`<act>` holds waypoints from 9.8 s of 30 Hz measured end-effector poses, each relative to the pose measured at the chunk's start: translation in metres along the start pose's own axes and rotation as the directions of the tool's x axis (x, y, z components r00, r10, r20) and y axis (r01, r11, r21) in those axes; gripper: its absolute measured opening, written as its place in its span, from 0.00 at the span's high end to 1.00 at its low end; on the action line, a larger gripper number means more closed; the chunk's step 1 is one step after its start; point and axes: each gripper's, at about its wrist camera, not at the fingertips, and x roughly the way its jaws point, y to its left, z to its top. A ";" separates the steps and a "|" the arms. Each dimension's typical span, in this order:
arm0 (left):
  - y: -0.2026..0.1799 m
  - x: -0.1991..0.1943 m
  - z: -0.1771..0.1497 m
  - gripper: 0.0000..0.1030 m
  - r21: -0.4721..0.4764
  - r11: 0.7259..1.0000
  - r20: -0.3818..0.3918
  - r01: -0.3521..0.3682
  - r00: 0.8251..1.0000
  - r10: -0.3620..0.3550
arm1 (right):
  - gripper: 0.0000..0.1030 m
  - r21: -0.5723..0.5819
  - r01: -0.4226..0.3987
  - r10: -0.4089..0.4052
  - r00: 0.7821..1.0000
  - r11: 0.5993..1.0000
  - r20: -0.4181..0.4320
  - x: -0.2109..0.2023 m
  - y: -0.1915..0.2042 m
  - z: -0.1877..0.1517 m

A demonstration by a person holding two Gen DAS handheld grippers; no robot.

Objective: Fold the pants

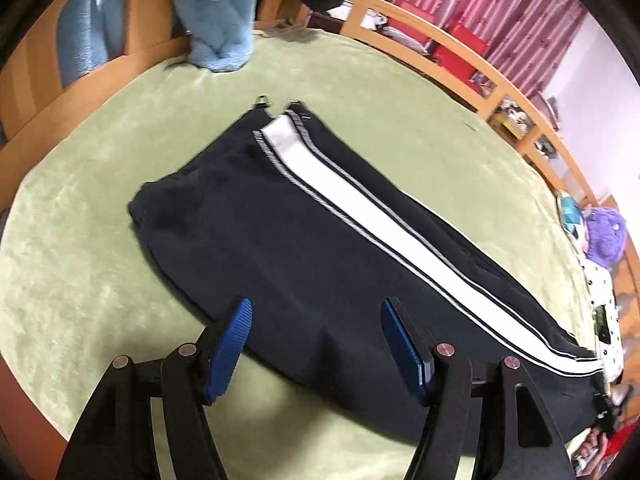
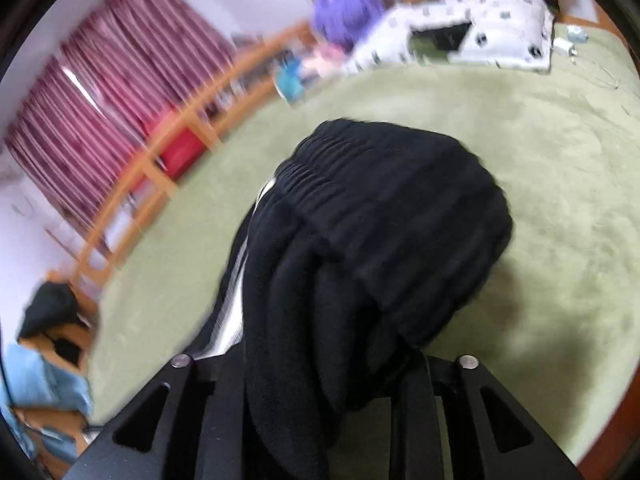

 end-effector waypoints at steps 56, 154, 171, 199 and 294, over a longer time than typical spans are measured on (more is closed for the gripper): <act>0.041 0.055 0.132 0.32 0.106 0.994 0.057 0.000 0.998 -0.006 | 0.40 -0.374 0.048 -0.038 0.999 0.926 0.034 -0.005 0.217 -0.132; 0.116 0.062 0.039 0.40 -0.237 0.971 0.036 -0.026 0.999 0.036 | 0.62 -0.063 0.101 -0.094 0.989 0.993 0.113 0.022 0.013 0.002; 0.126 0.064 0.067 0.86 -0.268 0.956 0.085 0.122 0.991 -0.103 | 0.35 -0.021 0.187 -0.186 0.981 0.982 0.061 -0.055 0.011 -0.085; -0.344 0.034 -0.105 0.75 0.615 0.584 -0.421 0.529 0.847 -0.325 | 0.35 -0.365 -0.028 0.030 1.000 0.931 0.000 -0.055 0.142 -0.144; -0.139 0.057 -0.053 0.25 0.288 0.913 -0.251 0.289 0.943 -0.219 | 0.80 -0.370 -0.376 0.192 0.874 0.850 -0.446 0.016 0.185 -0.166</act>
